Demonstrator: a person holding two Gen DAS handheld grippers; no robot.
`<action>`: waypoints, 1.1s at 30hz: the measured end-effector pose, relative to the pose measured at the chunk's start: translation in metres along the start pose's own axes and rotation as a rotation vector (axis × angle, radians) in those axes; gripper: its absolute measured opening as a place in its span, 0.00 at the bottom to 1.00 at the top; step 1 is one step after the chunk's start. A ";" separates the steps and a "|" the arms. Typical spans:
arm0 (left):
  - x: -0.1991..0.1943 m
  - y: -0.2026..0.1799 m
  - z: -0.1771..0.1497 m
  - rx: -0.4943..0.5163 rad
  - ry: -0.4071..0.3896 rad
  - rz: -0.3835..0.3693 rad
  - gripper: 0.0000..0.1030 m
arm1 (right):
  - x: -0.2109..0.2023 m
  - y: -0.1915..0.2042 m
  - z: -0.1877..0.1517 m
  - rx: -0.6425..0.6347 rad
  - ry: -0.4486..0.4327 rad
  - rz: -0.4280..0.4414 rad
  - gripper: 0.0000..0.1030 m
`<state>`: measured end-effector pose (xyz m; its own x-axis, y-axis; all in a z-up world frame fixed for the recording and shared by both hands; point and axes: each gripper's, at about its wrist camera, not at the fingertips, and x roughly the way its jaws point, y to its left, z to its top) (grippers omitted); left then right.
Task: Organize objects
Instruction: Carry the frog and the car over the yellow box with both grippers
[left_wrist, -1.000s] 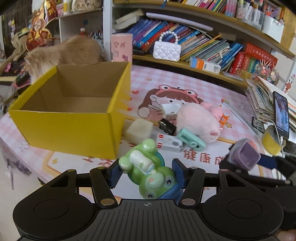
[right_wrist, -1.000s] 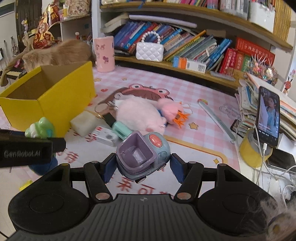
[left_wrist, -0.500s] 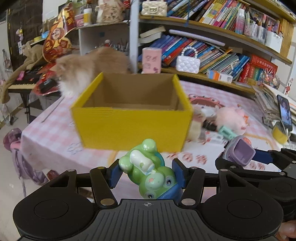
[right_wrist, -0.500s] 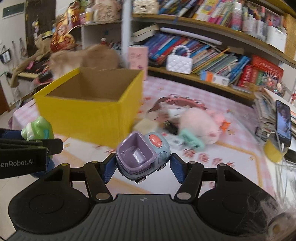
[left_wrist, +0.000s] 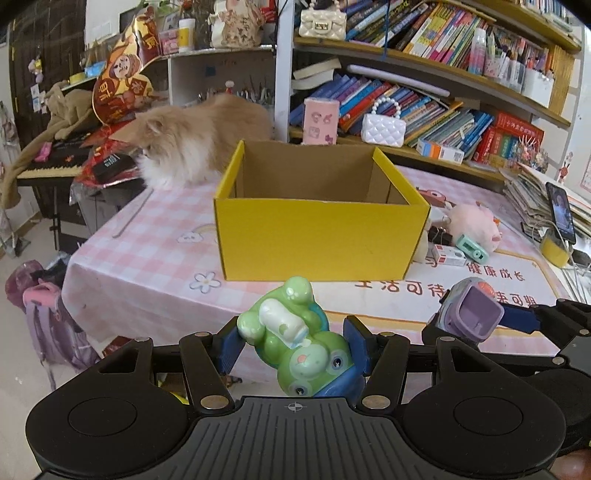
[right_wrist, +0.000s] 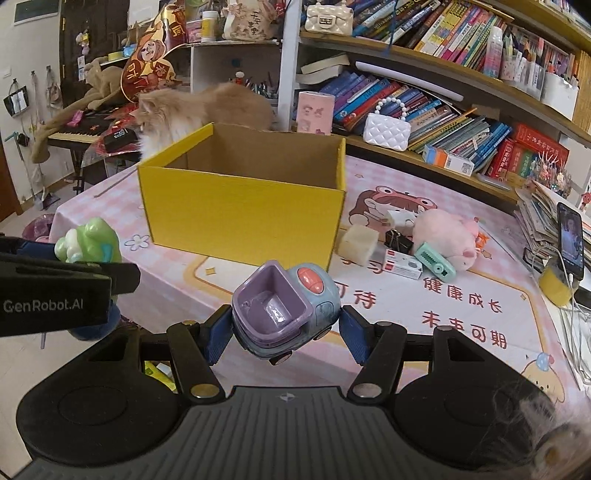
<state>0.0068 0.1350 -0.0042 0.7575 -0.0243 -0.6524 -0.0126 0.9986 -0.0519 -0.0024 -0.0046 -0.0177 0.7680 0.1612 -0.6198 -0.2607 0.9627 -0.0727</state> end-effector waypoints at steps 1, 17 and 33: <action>-0.001 0.003 0.000 -0.004 -0.004 -0.004 0.56 | 0.000 0.003 0.000 -0.004 0.000 -0.003 0.58; -0.001 0.031 0.009 -0.016 -0.026 -0.032 0.56 | 0.005 0.018 0.011 0.044 0.033 -0.025 0.58; 0.016 0.025 0.044 -0.055 -0.053 0.016 0.56 | 0.024 0.009 0.055 0.091 0.036 0.087 0.58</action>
<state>0.0470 0.1614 0.0176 0.7904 -0.0045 -0.6126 -0.0599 0.9946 -0.0846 0.0455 0.0202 0.0099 0.7225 0.2390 -0.6488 -0.2701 0.9613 0.0534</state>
